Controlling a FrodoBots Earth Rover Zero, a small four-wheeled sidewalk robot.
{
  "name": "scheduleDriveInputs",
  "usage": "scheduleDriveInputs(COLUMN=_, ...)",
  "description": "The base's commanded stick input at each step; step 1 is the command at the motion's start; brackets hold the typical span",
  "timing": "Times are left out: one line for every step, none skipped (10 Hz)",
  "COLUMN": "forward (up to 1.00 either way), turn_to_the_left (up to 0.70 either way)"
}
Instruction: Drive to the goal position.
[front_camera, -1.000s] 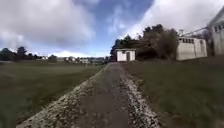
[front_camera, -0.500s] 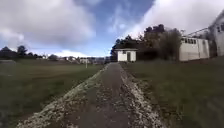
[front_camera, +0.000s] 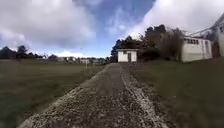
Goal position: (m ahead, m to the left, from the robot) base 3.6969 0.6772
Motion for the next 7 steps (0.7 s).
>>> scheduleDriveInputs(forward=1.0, turn_to_the_left=0.0)
scheduleDriveInputs(forward=1.0, turn_to_the_left=0.0)
scheduleDriveInputs(forward=0.76, turn_to_the_left=0.0)
scheduleDriveInputs(forward=0.2, turn_to_the_left=0.0)
scheduleDriveInputs(forward=0.0, turn_to_the_left=0.0)
scheduleDriveInputs(forward=0.0, turn_to_the_left=0.0)
scheduleDriveInputs(forward=0.0, turn_to_the_left=0.0)
